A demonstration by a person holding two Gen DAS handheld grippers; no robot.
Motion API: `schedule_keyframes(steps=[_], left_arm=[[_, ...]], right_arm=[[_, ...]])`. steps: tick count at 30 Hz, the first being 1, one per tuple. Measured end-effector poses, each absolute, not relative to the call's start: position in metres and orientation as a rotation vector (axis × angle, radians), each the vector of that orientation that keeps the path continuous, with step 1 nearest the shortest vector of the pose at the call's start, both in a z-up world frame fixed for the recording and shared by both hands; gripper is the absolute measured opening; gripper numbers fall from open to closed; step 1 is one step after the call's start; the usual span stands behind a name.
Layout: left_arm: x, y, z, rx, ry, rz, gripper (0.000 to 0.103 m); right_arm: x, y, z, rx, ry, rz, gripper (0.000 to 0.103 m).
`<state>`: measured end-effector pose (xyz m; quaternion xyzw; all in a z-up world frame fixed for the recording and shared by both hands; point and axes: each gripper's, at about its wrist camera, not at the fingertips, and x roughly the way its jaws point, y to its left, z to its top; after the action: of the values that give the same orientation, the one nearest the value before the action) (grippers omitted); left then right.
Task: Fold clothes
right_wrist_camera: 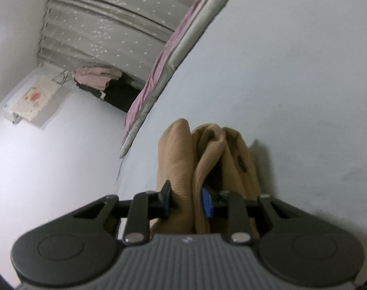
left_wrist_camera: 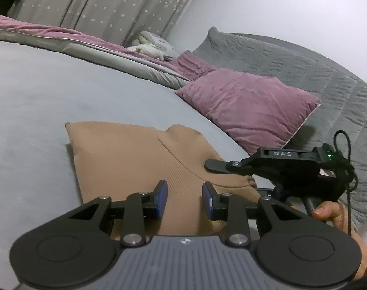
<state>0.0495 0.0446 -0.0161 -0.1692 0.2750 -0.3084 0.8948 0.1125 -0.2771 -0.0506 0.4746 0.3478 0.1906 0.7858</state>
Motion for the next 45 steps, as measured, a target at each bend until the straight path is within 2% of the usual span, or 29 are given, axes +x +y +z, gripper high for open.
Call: schedule_keyframes(steps=[9, 13, 15, 17, 20, 22, 24, 29, 33, 39, 45], left_arm=[[0.047, 0.024, -0.033, -0.227, 0.571, -0.659, 0.03], [0.044, 0.02, -0.034, -0.201, 0.562, -0.659, 0.03], [0.043, 0.019, -0.035, -0.187, 0.556, -0.659, 0.03], [0.041, 0.018, -0.036, -0.175, 0.553, -0.66, 0.03], [0.04, 0.017, -0.036, -0.166, 0.551, -0.662, 0.03], [0.04, 0.017, -0.037, -0.162, 0.55, -0.666, 0.03], [0.04, 0.017, -0.037, -0.159, 0.549, -0.67, 0.03], [0.038, 0.017, -0.037, -0.151, 0.552, -0.69, 0.03], [0.037, 0.013, -0.035, -0.122, 0.557, -0.714, 0.03], [0.037, 0.018, -0.02, -0.174, 0.52, -0.739, 0.03], [0.043, 0.021, -0.03, -0.169, 0.537, -0.725, 0.03]], right_arm=[[0.113, -0.288, -0.076, 0.95, 0.776, 0.351, 0.024], [0.103, -0.284, -0.063, 0.865, 0.757, 0.336, 0.037], [0.097, -0.282, -0.051, 0.811, 0.732, 0.317, 0.05], [0.09, -0.28, -0.038, 0.754, 0.689, 0.297, 0.051], [0.082, -0.269, -0.017, 0.651, 0.605, 0.282, 0.047], [0.079, -0.256, -0.006, 0.565, 0.55, 0.287, 0.037], [0.077, -0.242, -0.001, 0.503, 0.517, 0.312, 0.033], [0.076, -0.209, -0.004, 0.344, 0.497, 0.304, 0.025], [0.072, -0.191, -0.025, 0.206, 0.509, 0.22, 0.011], [0.061, -0.176, -0.049, 0.134, 0.518, 0.168, 0.007], [0.055, -0.179, -0.051, 0.177, 0.516, 0.156, 0.007]])
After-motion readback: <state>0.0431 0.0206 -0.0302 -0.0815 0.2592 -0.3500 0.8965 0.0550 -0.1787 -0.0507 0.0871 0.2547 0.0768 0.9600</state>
